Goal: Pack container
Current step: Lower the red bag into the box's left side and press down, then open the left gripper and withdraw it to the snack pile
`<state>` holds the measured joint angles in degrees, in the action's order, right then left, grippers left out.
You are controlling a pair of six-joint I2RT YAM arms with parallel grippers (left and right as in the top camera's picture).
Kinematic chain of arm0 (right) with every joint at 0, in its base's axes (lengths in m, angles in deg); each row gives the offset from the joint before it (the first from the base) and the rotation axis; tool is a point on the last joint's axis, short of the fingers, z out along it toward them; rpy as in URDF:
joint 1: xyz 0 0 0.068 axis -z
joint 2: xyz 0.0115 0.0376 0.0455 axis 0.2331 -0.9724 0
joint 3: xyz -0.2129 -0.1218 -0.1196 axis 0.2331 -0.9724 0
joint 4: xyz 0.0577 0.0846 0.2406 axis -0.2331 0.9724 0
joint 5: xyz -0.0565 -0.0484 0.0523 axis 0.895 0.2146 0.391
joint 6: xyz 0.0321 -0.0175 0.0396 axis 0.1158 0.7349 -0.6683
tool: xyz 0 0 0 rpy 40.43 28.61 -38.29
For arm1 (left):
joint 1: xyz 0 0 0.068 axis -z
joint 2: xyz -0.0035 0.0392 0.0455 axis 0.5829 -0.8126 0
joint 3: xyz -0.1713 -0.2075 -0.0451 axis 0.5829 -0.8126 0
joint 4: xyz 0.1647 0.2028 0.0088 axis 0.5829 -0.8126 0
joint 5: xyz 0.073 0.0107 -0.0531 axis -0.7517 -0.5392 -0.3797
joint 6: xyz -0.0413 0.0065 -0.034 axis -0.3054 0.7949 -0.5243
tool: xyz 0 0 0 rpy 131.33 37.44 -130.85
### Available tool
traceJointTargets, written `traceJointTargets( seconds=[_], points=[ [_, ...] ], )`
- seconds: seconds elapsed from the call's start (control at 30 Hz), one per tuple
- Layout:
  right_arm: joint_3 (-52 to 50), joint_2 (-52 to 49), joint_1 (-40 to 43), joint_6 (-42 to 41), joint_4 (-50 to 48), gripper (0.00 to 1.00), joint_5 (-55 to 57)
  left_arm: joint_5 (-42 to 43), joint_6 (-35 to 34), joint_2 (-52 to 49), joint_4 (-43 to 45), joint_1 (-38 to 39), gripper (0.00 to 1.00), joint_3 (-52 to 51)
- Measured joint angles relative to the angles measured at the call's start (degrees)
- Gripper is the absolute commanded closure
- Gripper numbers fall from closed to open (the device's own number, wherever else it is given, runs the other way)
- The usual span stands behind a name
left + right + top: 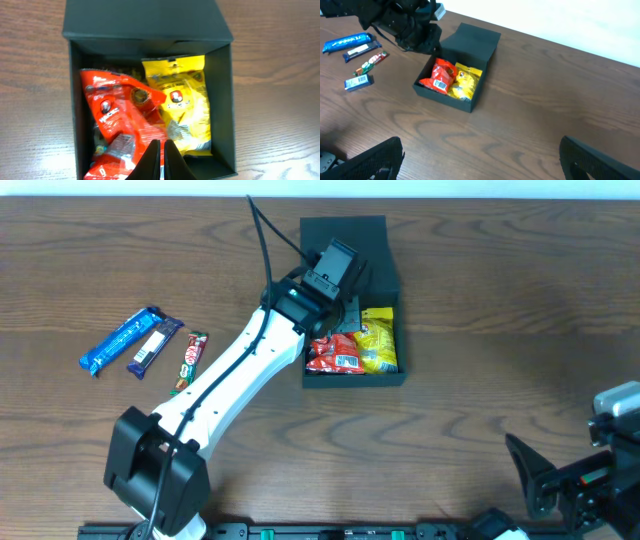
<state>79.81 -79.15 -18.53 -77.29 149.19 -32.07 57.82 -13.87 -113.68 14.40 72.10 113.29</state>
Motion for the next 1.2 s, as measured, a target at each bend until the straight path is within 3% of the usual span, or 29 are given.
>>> traceJointTargets(
  seconds=[0.33,0.6,1.03,1.2],
  points=[
    [0.0,0.0,0.0,0.0,0.1,0.01,0.0,3.5,0.2,-12.6,-1.5,0.7,0.94,-0.2],
    [0.0,0.0,0.0,0.0,0.7,0.01,0.0,4.7,0.2,-15.0,-2.2,0.7,0.94,-0.1],
    [0.0,0.0,0.0,0.0,0.7,0.01,0.0,4.9,1.8,-14.3,-4.0,0.7,0.94,0.4],
    [0.0,0.0,0.0,0.0,0.7,0.01,0.0,-2.5,4.8,-6.4,-4.8,0.6,0.94,1.3]
  ],
)
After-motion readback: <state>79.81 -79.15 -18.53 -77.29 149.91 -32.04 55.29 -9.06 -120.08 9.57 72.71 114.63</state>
